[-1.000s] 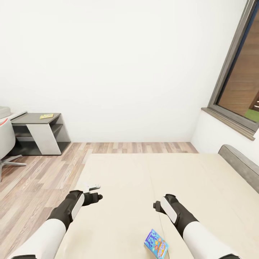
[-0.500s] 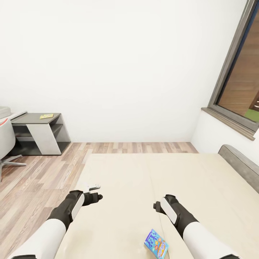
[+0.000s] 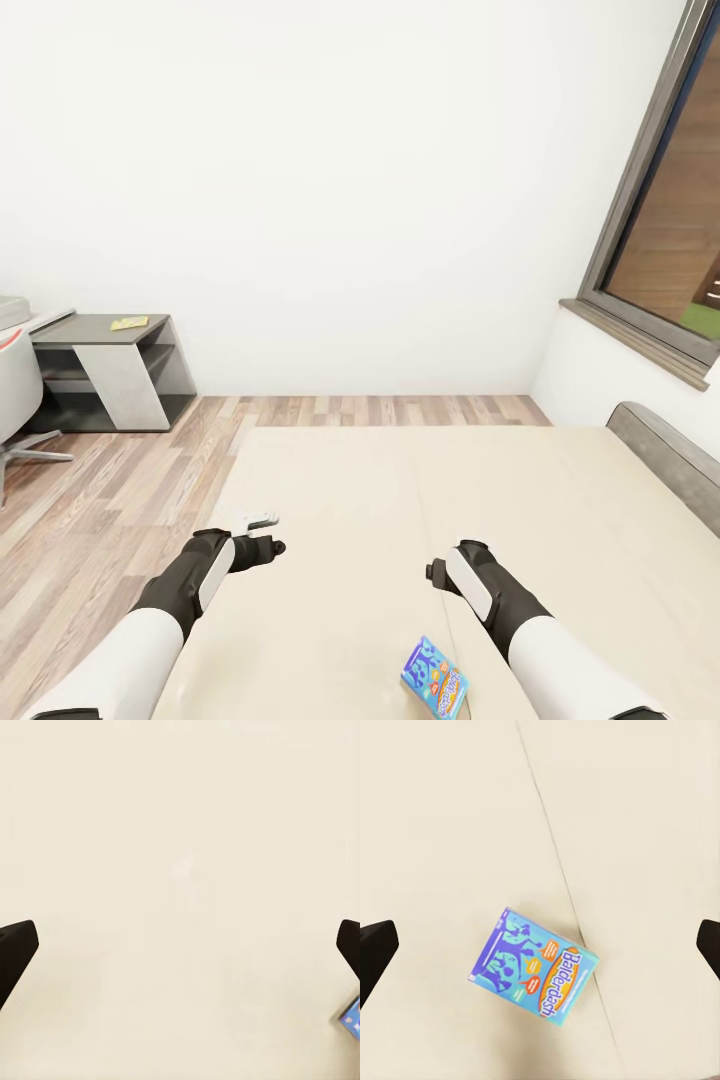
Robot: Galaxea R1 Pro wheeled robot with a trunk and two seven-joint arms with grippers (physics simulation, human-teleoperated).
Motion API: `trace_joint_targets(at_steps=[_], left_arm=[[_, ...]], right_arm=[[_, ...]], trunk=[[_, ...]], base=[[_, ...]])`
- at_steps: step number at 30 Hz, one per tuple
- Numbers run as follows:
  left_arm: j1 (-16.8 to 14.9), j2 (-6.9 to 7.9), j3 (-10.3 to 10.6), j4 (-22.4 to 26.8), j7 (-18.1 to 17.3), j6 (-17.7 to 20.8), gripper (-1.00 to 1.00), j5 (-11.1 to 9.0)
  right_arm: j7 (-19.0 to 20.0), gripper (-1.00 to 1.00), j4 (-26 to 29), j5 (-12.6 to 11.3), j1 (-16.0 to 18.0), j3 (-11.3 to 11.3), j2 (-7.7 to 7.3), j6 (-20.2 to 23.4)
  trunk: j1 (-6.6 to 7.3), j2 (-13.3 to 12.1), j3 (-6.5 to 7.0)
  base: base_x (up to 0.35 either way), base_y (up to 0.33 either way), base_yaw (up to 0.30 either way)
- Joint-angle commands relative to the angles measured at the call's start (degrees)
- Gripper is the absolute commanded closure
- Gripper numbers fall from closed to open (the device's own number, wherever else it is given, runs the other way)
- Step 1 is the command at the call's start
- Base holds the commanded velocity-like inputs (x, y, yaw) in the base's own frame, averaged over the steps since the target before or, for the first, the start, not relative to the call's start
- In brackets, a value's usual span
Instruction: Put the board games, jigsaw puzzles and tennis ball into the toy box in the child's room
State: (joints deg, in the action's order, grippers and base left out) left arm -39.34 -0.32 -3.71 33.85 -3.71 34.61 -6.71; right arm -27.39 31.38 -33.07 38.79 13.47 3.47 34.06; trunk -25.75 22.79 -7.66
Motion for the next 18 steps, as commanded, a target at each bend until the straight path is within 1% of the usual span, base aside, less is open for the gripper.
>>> trace_joint_targets(at_steps=[1, 18], left_arm=[[-0.04, -0.03, -0.25, 0.07, -0.07, 0.37, -1.0, -0.32], [-0.04, -0.03, -0.25, 0.07, -0.07, 0.37, -1.0, -0.32]], right_arm=[[-0.56, -1.0, 0.08, -0.63, 0.05, 0.33, -0.05, 0.12], [-0.56, -1.0, 0.08, -0.68, 0.11, 0.33, 0.03, -0.04]], trunk=[[-0.04, 0.13, -0.13], [-0.04, 0.13, -0.13]], base=[[0.0, 0.0, 0.0], [0.0, 0.0, 0.0]])
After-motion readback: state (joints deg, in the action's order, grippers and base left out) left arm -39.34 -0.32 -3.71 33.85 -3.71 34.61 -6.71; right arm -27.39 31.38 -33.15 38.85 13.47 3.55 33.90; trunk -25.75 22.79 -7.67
